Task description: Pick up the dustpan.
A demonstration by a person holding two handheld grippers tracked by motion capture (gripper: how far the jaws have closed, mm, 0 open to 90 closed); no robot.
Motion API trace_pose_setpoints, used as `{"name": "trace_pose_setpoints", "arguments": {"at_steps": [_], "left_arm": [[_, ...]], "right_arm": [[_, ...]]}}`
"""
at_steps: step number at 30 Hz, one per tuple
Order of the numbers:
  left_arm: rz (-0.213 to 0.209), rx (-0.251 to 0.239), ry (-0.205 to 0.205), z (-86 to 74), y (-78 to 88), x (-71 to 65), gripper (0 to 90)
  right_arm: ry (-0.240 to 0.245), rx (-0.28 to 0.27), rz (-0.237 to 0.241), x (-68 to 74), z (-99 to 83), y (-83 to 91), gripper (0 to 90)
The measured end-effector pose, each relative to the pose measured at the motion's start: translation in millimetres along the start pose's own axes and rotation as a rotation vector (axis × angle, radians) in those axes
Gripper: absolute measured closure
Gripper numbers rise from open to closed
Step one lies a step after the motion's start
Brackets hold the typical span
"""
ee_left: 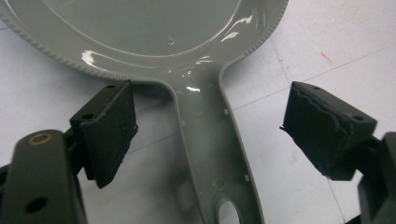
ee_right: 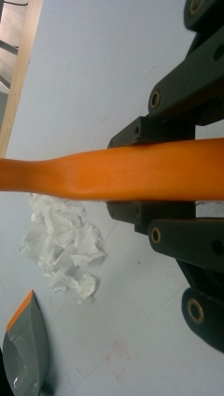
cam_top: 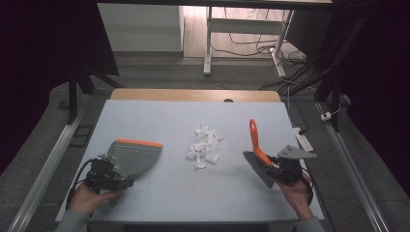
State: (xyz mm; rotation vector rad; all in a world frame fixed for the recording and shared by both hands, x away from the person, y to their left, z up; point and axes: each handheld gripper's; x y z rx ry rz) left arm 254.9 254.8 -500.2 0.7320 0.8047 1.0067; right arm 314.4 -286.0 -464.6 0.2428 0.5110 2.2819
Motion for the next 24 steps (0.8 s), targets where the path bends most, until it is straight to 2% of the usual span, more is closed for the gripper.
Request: {"name": "trace_pose_setpoints", "arguments": {"at_steps": [5, 9, 11, 17, 19, 24], "left_arm": [[-0.001, 0.005, -0.003, -2.6, 2.8, -2.1, 19.4], [-0.007, 0.043, -0.006, -4.5, -4.7, -2.2, 19.8], [-0.006, 0.046, -0.004, -4.3, -9.6, -1.8, 19.7], [-0.018, 0.027, 0.031, -4.6, -21.6, 2.4, 23.7], [-0.008, 0.017, 0.034, -4.6, -23.2, 2.2, 25.6], [0.000, -0.005, 0.059, -4.2, -22.6, 4.5, 37.2]], "right_arm": [[-0.001, -0.001, -0.002, 0.0, 0.0, 0.3, 69.9], [0.001, 0.000, 0.000, 0.4, -0.1, -0.3, 70.0], [0.003, 0.002, 0.000, 0.7, 0.0, -0.3, 70.0], [0.002, -0.002, -0.009, 1.0, -0.1, -0.8, 70.0], [0.004, -0.002, -0.010, 1.3, -0.1, -0.9, 70.0], [0.004, 0.000, -0.010, 0.9, -0.5, -1.1, 69.9]]}}
Point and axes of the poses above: each handheld gripper's, and its own axes: y roughly backward along the jaws, z roughly out of its top, x roughly to its left, and after that the axes turned 6 degrees about -x, right-handed
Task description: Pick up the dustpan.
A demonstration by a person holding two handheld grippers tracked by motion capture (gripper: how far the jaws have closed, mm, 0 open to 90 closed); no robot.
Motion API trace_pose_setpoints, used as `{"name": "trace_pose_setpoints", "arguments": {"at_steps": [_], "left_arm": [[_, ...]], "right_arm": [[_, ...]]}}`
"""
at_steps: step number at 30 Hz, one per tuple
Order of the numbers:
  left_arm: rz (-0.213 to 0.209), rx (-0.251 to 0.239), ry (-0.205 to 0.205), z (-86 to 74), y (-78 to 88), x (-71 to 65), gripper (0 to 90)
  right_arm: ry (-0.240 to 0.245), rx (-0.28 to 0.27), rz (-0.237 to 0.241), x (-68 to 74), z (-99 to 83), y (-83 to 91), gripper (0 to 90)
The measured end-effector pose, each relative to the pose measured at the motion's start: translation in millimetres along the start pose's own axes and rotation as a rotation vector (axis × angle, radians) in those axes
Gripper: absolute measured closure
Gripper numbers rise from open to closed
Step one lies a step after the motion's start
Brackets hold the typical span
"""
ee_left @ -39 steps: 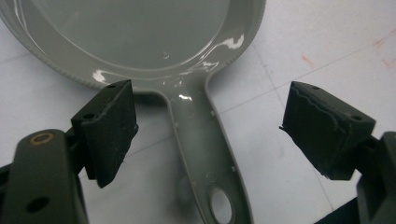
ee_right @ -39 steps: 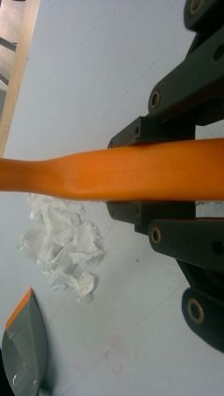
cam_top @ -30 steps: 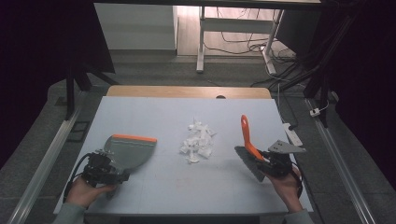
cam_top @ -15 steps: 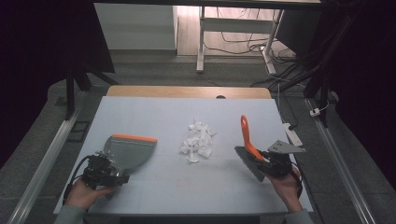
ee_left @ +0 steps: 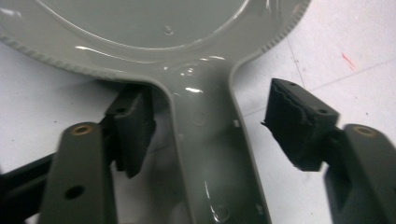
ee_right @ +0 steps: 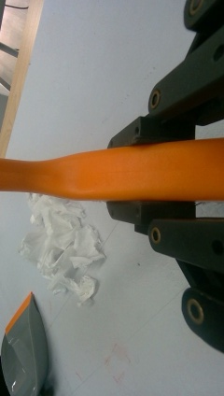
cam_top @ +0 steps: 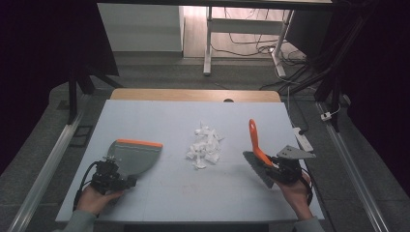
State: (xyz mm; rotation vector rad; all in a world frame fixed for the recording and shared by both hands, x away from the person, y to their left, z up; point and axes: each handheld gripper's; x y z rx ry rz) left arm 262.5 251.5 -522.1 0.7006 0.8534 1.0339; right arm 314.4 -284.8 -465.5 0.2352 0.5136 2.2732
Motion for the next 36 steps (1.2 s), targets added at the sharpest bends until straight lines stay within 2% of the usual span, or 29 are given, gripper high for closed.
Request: {"name": "trace_pose_setpoints", "arguments": {"at_steps": [3, 5, 10, 15, 19, 27, 36], "left_arm": [[-0.009, -0.014, 0.013, -0.1, 0.5, 1.4, 46.4], [0.001, -0.023, 0.015, -0.2, 1.0, 2.1, 54.5], [0.005, -0.031, 0.032, -1.7, 2.2, 5.6, 60.5], [-0.002, -0.048, 0.034, -1.8, 3.9, 7.1, 61.1], [-0.006, -0.084, 0.030, -1.5, 8.6, 9.2, 61.3], [-0.007, -0.124, 0.010, -1.7, 11.7, 9.6, 61.4], [-0.022, -0.141, -0.003, -1.8, 14.9, 11.3, 61.5]], "right_arm": [[0.002, 0.002, 0.000, 0.1, -0.1, -0.1, 70.0], [0.005, 0.004, 0.000, 0.1, -0.1, -0.1, 70.0], [0.005, 0.008, 0.003, 0.2, -0.1, -0.4, 70.0], [0.008, 0.003, 0.006, 1.1, 0.8, -0.1, 70.1], [0.002, -0.003, 0.010, 0.3, 1.5, 0.7, 70.2], [-0.019, -0.016, 0.033, 0.9, 5.1, 1.9, 70.3], [-0.012, -0.014, 0.032, 0.7, 4.3, 1.5, 70.2]]}}
Point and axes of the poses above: each handheld gripper's, and its own axes: y roughly backward along the jaws, z roughly out of its top, x roughly to its left, and after that the axes turned 6 degrees about -x, right-handed
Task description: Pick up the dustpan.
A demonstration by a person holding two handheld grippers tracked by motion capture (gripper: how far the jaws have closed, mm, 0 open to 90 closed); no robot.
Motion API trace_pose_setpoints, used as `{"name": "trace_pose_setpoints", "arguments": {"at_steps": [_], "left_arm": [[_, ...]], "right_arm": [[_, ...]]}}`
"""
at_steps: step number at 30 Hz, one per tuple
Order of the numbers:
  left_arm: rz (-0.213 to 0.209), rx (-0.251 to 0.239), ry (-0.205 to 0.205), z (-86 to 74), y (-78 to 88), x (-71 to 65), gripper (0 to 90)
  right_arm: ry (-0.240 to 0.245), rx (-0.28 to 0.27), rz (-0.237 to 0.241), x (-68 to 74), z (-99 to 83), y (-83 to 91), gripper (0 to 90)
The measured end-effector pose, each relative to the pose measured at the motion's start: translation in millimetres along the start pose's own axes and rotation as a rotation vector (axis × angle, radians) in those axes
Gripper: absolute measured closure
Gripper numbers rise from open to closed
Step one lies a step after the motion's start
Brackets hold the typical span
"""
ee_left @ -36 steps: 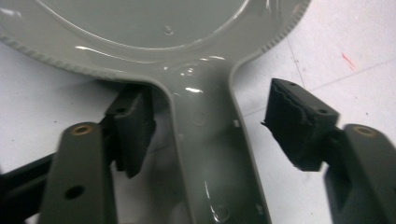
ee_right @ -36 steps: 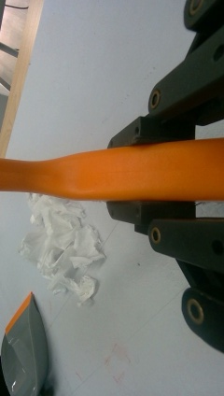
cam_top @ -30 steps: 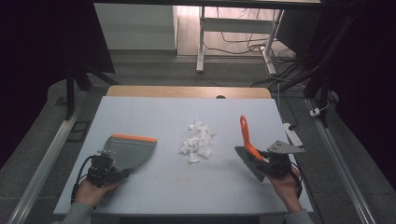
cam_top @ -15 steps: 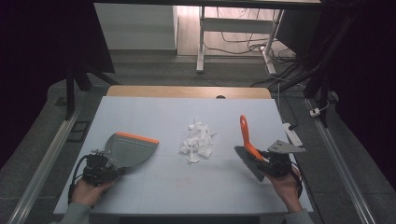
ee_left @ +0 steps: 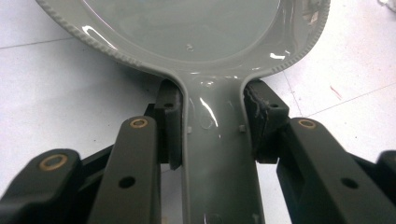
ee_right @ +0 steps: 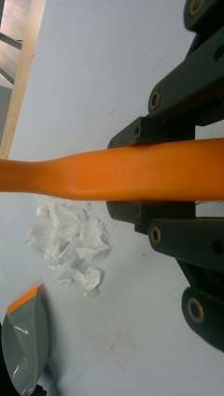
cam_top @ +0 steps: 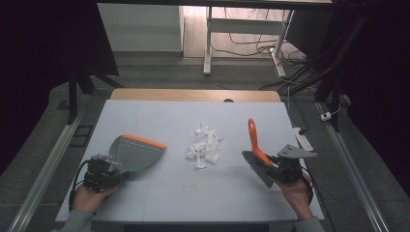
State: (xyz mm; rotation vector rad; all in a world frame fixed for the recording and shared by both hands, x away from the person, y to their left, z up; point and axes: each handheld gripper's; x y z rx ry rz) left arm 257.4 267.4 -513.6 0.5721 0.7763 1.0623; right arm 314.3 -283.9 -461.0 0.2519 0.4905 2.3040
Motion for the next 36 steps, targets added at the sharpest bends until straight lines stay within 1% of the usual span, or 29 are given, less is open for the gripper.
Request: {"name": "trace_pose_setpoints", "arguments": {"at_steps": [2, 5, 7, 10, 15, 20, 23, 27, 29, 31, 36], "left_arm": [[-0.004, -0.007, -0.005, 0.3, 1.8, 0.7, 61.5], [-0.001, -0.041, -0.015, 0.4, 5.5, 1.2, 61.5], [-0.012, -0.061, -0.025, 0.8, 8.2, 2.2, 61.6], [-0.039, -0.086, -0.047, 1.2, 12.0, 3.9, 61.6], [-0.085, -0.104, -0.090, 1.6, 16.5, 7.3, 61.5], [-0.119, -0.113, -0.116, 1.7, 18.4, 7.6, 61.6], [-0.147, -0.126, -0.132, 2.1, 19.9, 6.8, 61.5], [-0.171, -0.142, -0.146, 2.9, 22.3, 5.0, 61.6], [-0.187, -0.150, -0.159, 2.9, 23.5, 4.4, 61.6], [-0.194, -0.157, -0.170, 3.1, 24.7, 3.3, 61.6], [-0.219, -0.158, -0.195, 4.1, 26.4, 0.4, 61.6]], "right_arm": [[0.004, -0.002, -0.004, 0.2, 0.2, 0.5, 70.2], [0.009, -0.007, -0.004, 0.3, 0.6, 1.2, 70.3], [0.009, -0.009, -0.005, 0.3, 0.7, 1.4, 70.3], [0.006, -0.011, -0.006, -0.2, 0.4, 1.1, 70.2], [0.004, -0.015, -0.008, -0.7, 0.9, 1.0, 70.2], [0.004, -0.015, -0.008, 0.1, 1.7, -0.4, 70.2], [0.011, -0.013, -0.007, 1.0, 1.9, -1.3, 70.2], [0.014, -0.013, -0.004, 1.5, 2.3, -1.7, 70.2], [0.016, -0.013, -0.004, 1.7, 2.5, -1.8, 70.2], [0.016, -0.014, -0.006, 1.8, 2.6, -1.9, 70.2], [0.014, -0.016, -0.010, 1.8, 3.1, -2.2, 70.2]]}}
Point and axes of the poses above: each handheld gripper's, and its own axes: y roughly backward along the jaws, z roughly out of its top, x roughly to its left, and after that the axes turned 6 degrees about -x, right-handed
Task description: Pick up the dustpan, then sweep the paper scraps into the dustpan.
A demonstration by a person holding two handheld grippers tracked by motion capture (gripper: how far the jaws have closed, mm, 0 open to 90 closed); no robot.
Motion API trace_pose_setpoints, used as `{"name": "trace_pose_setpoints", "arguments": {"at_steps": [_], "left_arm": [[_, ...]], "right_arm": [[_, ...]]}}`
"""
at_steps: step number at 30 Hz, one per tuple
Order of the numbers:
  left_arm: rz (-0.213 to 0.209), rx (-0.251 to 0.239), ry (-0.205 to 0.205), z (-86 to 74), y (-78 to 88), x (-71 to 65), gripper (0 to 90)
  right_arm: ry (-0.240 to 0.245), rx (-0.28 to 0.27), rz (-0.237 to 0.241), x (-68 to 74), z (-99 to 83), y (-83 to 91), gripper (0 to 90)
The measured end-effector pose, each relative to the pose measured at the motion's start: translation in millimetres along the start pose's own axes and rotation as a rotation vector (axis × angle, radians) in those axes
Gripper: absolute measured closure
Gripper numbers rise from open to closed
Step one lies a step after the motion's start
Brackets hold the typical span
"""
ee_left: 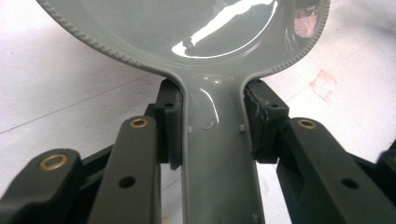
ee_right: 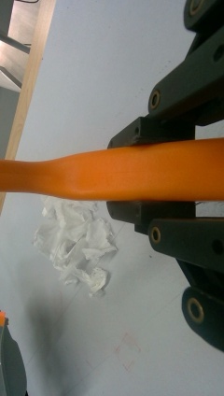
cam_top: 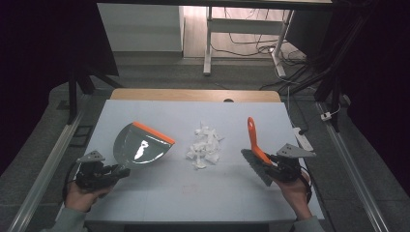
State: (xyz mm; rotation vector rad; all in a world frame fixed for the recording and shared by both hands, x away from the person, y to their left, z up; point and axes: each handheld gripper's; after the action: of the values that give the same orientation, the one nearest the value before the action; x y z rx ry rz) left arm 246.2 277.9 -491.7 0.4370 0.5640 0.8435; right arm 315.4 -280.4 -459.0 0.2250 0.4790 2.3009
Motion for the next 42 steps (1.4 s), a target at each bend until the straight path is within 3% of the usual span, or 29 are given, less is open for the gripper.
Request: {"name": "trace_pose_setpoints", "arguments": {"at_steps": [4, 16, 25, 42], "left_arm": [[-0.023, -0.005, 0.000, 1.0, -0.1, -2.1, 61.6], [-0.078, 0.013, -0.071, 4.1, -3.5, -15.6, 61.5], [-0.090, 0.020, -0.069, 5.9, -4.0, -17.4, 61.5], [-0.138, 0.069, -0.107, 7.5, -15.4, -31.3, 61.5]], "right_arm": [[0.001, 0.000, -0.004, 0.5, 0.7, -0.2, 70.2], [0.000, -0.010, -0.004, 0.3, 2.4, 0.0, 70.2], [0.001, -0.012, -0.004, 1.8, 3.6, -1.3, 70.2], [-0.003, -0.015, -0.009, 9.1, 10.8, -19.3, 70.2]]}}
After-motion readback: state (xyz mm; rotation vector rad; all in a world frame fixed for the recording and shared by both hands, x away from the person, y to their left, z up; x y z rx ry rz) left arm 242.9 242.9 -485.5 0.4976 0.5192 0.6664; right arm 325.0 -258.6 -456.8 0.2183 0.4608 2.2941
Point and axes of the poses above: each handheld gripper's, and its own axes: y roughly backward along the jaws, z roughly out of its top, x roughly to its left, and after that the axes turned 6 degrees about -x, right-handed
